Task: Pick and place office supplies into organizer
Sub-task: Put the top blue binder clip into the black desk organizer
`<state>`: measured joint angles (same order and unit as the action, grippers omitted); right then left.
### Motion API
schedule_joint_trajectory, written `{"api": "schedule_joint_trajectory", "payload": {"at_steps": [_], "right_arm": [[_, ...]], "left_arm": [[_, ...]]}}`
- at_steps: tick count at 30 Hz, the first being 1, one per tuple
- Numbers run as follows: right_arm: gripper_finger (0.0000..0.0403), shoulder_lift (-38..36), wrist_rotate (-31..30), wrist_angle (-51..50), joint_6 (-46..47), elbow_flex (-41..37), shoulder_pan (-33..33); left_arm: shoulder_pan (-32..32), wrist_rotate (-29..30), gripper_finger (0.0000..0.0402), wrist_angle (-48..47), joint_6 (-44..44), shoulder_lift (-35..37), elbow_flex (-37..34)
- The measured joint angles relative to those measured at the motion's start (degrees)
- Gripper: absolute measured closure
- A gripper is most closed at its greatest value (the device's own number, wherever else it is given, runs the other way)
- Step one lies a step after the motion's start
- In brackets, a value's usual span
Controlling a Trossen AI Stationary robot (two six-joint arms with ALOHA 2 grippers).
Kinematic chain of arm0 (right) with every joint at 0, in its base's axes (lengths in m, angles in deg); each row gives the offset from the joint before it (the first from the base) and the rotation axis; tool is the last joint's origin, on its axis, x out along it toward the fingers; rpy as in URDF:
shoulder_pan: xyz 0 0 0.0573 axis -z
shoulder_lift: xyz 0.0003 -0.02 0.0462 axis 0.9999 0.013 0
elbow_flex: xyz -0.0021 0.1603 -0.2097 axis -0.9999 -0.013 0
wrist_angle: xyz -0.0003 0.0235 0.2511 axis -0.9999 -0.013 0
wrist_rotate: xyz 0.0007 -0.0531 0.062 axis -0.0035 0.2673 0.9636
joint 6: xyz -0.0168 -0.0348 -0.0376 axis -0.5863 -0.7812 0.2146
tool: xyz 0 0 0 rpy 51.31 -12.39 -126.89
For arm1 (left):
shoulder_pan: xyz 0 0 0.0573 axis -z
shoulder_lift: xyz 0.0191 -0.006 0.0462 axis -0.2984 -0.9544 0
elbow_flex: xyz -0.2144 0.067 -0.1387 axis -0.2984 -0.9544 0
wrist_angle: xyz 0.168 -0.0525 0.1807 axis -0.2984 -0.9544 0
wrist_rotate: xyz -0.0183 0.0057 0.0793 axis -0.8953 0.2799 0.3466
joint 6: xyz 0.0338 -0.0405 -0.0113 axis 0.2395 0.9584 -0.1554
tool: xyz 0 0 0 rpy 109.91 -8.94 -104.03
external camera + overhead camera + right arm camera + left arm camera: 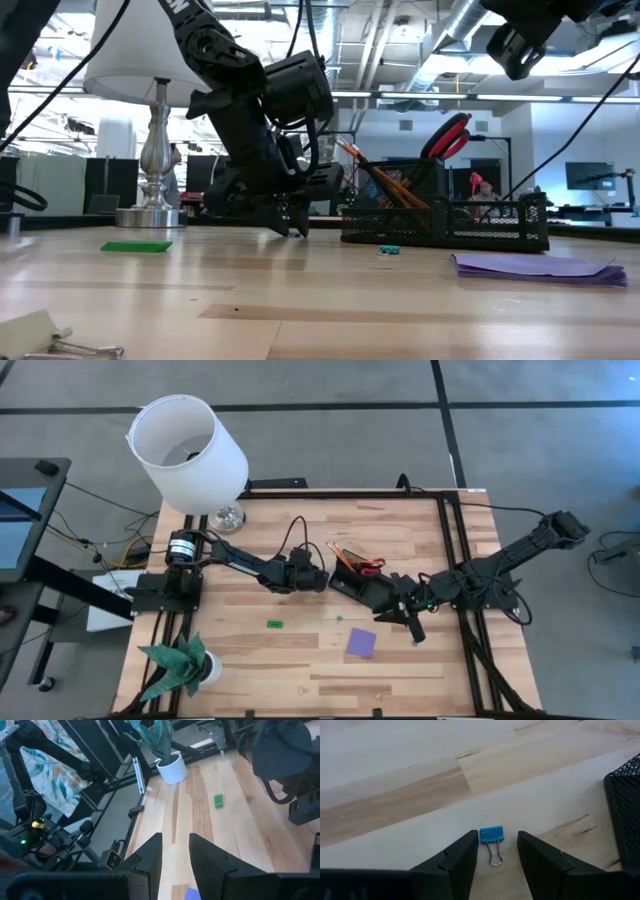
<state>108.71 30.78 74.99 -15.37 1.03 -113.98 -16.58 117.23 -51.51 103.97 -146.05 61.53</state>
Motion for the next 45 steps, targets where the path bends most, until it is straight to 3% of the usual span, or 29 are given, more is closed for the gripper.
{"api": "schedule_joint_trajectory", "payload": {"at_steps": [22,35,45], "right_arm": [[0.0310,0.00,-0.01,0.04,0.00,0.00,0.00],[0.0310,0.00,0.01,0.04,0.01,0.00,0.00],[0.0310,0.00,0.00,0.04,0.02,0.00,0.00]], "left_arm": [[-1.45,0.60,0.0247,0.20,-1.73,-0.09,-0.08],[-1.49,-1.20,0.0375,0.71,-9.00,-0.03,-0.08],[1.88,-5.72,0.0374,0.83,-20.63,-0.04,2.76]]}}
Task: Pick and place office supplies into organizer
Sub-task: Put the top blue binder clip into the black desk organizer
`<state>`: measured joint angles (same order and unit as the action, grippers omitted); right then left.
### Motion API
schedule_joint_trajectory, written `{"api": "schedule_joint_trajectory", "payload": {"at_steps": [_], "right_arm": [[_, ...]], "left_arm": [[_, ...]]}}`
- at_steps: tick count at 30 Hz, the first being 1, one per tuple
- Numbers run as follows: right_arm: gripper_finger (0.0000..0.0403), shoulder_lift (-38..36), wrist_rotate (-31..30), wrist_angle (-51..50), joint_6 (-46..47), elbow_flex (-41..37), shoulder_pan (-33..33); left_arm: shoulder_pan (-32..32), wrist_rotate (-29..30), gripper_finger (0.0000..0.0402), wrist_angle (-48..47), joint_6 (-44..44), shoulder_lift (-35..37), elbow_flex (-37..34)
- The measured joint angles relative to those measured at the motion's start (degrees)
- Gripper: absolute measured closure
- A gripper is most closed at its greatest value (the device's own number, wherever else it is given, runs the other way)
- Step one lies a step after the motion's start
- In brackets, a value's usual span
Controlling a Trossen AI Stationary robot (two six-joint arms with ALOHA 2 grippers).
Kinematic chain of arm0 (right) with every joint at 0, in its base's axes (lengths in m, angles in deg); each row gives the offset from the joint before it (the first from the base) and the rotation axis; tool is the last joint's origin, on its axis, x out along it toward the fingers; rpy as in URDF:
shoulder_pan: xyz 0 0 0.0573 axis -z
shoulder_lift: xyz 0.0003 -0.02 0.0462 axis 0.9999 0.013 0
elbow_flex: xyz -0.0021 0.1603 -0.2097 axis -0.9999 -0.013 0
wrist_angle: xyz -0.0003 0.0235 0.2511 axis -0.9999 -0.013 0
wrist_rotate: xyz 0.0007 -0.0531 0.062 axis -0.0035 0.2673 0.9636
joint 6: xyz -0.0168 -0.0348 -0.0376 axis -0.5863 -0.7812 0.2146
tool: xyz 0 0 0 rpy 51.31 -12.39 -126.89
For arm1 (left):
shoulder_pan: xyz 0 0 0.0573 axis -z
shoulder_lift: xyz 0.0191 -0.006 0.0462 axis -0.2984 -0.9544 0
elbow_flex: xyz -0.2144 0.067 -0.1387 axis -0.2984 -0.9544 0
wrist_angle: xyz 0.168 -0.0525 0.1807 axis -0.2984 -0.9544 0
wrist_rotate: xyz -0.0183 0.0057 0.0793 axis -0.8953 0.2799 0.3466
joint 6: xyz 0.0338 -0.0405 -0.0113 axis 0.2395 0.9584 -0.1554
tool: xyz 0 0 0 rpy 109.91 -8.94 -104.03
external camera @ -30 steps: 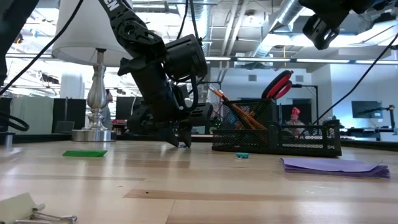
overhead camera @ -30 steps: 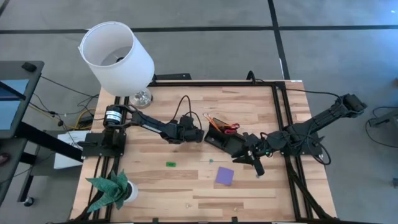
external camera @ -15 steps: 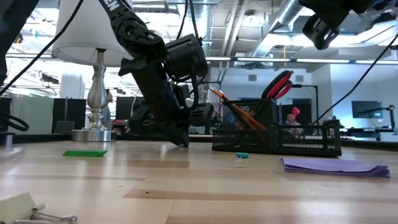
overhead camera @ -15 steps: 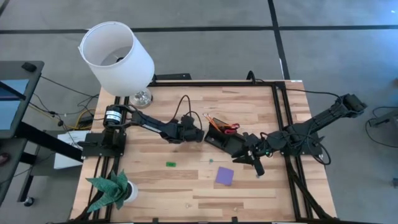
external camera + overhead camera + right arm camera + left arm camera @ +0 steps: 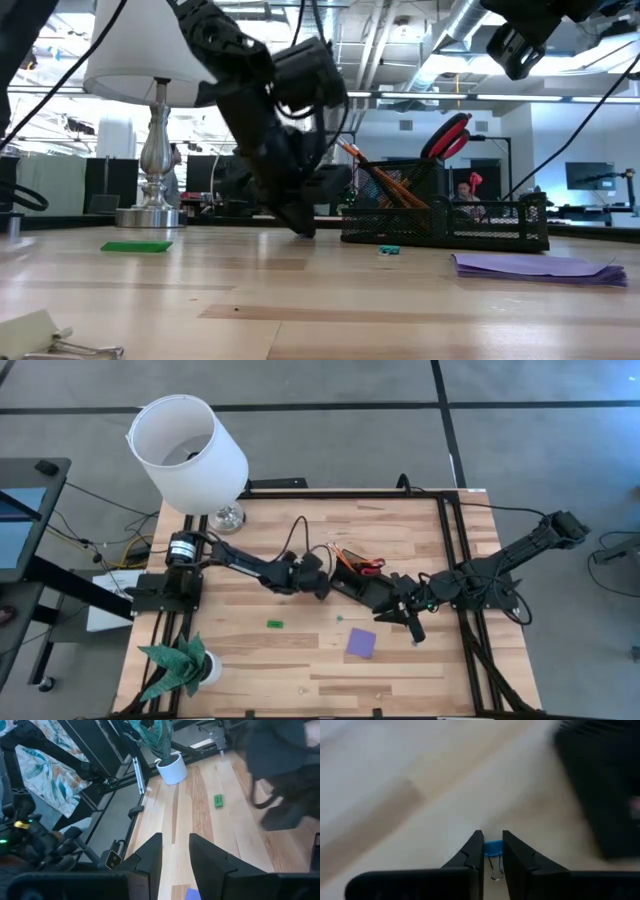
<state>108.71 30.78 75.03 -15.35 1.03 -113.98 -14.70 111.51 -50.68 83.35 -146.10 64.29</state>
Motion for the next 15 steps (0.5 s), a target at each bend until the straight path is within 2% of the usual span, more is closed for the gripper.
{"api": "schedule_joint_trajectory", "payload": {"at_steps": [2,5,11,15], "right_arm": [[0.0310,0.00,-0.01,0.00,0.00,0.00,0.00],[0.0310,0.00,0.01,0.00,0.00,0.00,0.00],[0.0310,0.01,0.00,-0.35,0.00,0.00,0.00],[0.0310,0.00,0.01,-1.03,0.65,0.00,0.00]], "left_arm": [[1.17,-1.82,0.0379,-0.01,-1.27,0.00,1.54],[2.95,-1.55,0.0380,-0.93,-3.38,0.30,4.48],[5.74,4.40,0.0377,-9.63,-6.23,1.20,12.58],[5.93,6.14,0.0377,-8.35,-11.53,1.38,16.96]]}}
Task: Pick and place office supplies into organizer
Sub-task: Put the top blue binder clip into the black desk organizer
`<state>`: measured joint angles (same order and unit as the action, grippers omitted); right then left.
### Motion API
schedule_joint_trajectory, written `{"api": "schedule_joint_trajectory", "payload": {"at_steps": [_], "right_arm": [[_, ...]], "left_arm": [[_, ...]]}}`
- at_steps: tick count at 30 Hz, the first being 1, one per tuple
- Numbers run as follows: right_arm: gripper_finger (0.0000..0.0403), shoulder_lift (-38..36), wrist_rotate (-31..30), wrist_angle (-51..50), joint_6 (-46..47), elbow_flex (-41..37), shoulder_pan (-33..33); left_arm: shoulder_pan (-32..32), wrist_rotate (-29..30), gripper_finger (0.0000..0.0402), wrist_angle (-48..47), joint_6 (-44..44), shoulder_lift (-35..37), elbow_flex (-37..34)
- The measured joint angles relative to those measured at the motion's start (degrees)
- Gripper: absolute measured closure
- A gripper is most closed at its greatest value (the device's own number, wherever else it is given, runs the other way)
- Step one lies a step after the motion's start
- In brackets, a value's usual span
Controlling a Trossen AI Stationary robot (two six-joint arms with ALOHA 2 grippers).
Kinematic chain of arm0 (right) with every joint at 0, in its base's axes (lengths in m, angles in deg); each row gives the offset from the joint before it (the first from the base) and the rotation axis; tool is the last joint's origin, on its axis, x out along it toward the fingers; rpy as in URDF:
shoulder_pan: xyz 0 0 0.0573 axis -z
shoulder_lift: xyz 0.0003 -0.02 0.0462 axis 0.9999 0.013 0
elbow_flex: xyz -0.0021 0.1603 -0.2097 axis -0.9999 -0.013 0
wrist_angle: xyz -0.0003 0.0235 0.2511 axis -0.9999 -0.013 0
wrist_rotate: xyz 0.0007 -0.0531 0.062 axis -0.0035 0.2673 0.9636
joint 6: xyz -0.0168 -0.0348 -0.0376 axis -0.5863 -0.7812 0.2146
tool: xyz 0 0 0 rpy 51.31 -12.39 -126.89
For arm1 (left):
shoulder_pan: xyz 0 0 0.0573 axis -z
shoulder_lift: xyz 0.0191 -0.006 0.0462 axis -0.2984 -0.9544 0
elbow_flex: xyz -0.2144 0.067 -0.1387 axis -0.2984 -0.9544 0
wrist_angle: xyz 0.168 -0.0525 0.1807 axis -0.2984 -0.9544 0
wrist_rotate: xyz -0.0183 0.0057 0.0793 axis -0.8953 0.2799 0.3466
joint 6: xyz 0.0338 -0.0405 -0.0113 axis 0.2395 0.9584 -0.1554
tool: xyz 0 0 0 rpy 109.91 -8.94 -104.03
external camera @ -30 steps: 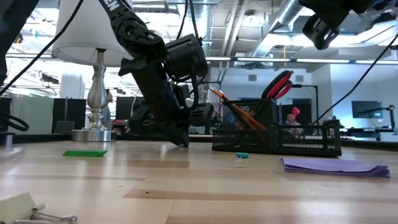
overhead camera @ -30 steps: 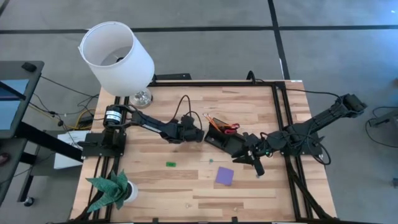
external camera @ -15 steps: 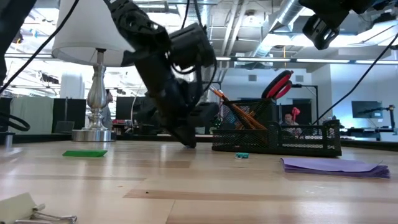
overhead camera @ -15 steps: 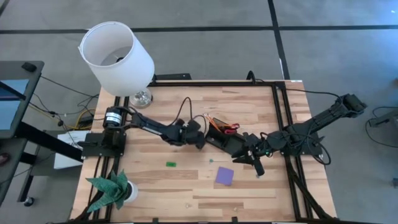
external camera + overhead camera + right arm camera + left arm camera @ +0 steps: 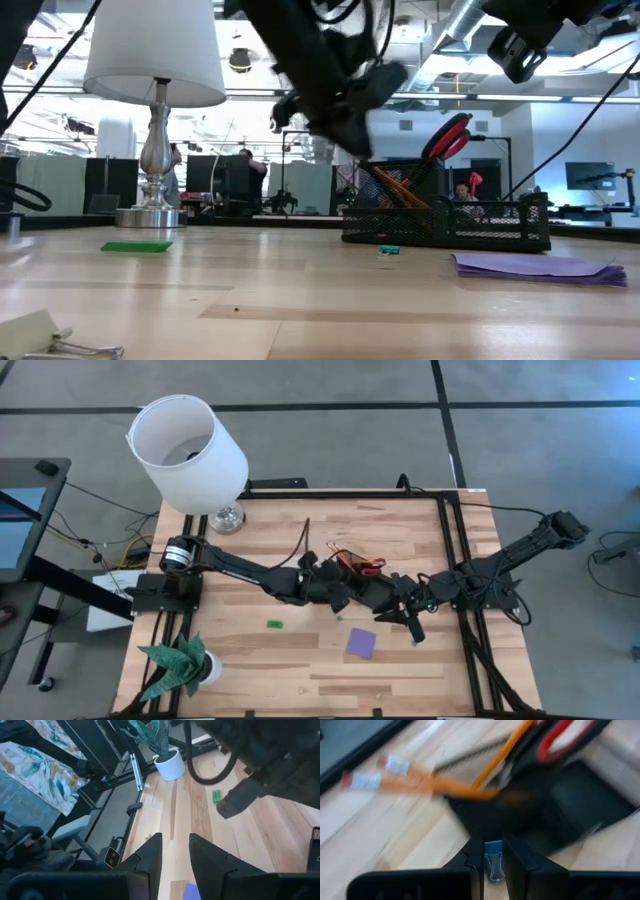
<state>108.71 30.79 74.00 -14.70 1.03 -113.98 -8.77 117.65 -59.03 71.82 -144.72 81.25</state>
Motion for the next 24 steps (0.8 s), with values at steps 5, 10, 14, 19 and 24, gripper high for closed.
{"api": "schedule_joint_trajectory", "payload": {"at_steps": [5,10,14,19,24], "right_arm": [[0.0310,0.02,-0.01,-0.22,0.27,0.00,0.00],[0.0310,0.00,-0.04,-0.65,0.25,0.00,0.00],[0.0310,0.01,-0.07,-0.68,0.27,0.00,0.00],[0.0310,0.02,-0.08,-0.89,0.27,0.00,0.00],[0.0310,0.00,-0.09,-1.05,0.27,0.00,0.00]], "left_arm": [[-1.34,-4.14,0.0375,8.49,-3.66,-1.01,-0.43],[-1.83,-6.16,0.0375,9.11,-3.04,-5.13,-0.59],[-2.74,-10.74,0.0372,10.14,-0.64,-8.17,-0.59],[-2.97,-11.07,0.0370,12.17,-1.43,-8.70,-0.57],[-3.33,-12.92,0.0350,13.22,-2.46,-8.66,-0.50]]}}
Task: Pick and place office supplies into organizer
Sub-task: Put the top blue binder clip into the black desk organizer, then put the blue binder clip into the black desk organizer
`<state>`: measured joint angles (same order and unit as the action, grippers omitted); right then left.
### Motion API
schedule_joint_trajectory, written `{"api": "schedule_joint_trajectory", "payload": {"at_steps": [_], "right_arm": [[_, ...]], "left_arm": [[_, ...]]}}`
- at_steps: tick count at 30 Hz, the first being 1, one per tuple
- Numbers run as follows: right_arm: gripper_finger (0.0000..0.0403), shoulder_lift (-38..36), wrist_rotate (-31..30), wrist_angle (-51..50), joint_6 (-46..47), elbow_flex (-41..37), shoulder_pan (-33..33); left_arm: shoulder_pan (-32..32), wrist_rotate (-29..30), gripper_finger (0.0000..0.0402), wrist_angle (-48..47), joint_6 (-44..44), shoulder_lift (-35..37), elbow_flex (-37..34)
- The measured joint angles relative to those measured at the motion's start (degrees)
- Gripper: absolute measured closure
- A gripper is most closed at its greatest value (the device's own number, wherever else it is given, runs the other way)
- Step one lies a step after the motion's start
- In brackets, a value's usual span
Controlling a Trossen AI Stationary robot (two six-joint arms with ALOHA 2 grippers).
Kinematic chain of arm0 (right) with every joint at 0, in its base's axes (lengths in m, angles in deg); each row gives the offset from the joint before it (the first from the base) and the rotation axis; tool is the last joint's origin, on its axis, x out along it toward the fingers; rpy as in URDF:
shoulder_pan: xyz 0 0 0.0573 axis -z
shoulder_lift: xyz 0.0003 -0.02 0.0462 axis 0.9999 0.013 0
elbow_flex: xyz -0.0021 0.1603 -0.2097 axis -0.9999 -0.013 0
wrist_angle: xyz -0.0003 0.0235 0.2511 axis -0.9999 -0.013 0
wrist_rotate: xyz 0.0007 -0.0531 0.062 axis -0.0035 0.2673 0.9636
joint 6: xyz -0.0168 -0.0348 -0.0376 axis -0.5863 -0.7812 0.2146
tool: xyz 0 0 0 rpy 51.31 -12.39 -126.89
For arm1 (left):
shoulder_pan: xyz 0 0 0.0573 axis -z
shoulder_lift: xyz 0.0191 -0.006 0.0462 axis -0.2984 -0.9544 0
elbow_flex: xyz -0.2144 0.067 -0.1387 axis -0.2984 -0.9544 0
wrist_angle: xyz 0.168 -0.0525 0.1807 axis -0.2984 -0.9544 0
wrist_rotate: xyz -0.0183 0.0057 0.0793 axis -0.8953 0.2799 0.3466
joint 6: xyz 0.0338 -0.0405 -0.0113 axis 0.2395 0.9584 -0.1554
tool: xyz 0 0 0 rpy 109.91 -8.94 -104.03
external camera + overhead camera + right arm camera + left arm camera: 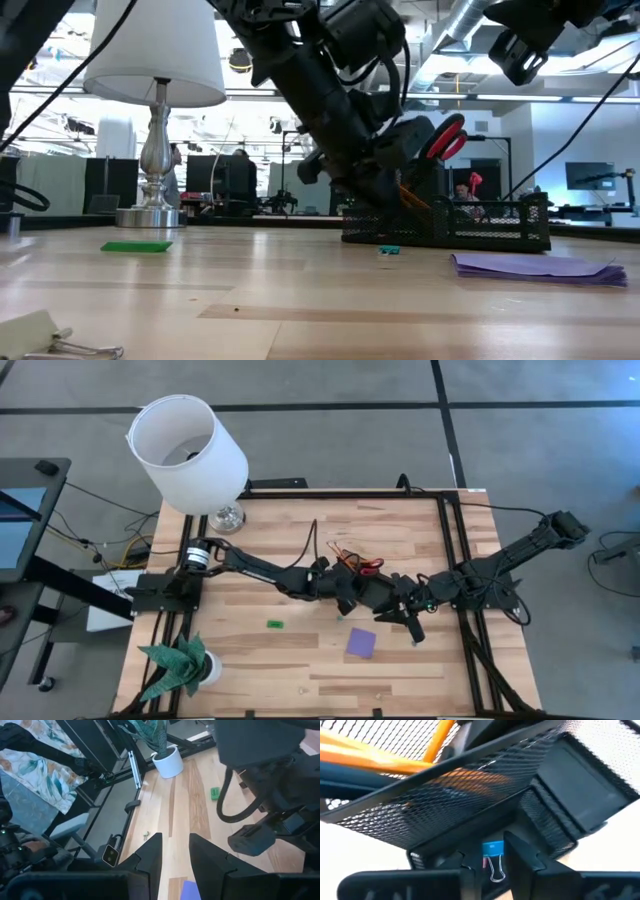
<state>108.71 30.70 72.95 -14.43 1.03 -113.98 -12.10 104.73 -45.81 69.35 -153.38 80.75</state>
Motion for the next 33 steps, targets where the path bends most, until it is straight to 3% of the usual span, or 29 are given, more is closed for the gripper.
{"api": "schedule_joint_trajectory", "payload": {"at_steps": [12,16,23,25,28,31,33], "right_arm": [[0.0310,0.01,0.00,-0.04,-0.01,0.00,0.00],[0.0310,0.02,0.00,-0.04,-0.78,0.00,0.00],[0.0310,0.02,0.68,-0.85,-5.07,1.12,-0.64],[0.0310,-0.04,0.95,-0.87,-5.07,1.99,-2.19],[0.0310,0.00,0.14,-2.15,-5.04,2.20,-5.99],[0.0310,-0.04,-5.07,-2.14,-5.03,2.85,-10.93],[0.0310,-0.66,-10.07,-2.82,-4.63,3.06,-14.67]], "left_arm": [[0.09,-0.07,0.0270,-0.86,-3.17,-0.01,0.47],[0.15,-1.12,0.0267,-8.42,-5.64,-0.02,6.31],[3.53,3.54,0.0273,-26.88,-8.94,0.03,20.73],[5.19,6.15,0.0273,-33.65,-10.50,0.03,24.75],[7.43,15.84,0.0273,-45.34,-8.93,1.32,29.40],[9.19,24.99,0.0273,-56.21,-2.91,5.48,30.56],[10.45,27.16,0.0273,-64.53,3.26,8.95,30.56]]}}
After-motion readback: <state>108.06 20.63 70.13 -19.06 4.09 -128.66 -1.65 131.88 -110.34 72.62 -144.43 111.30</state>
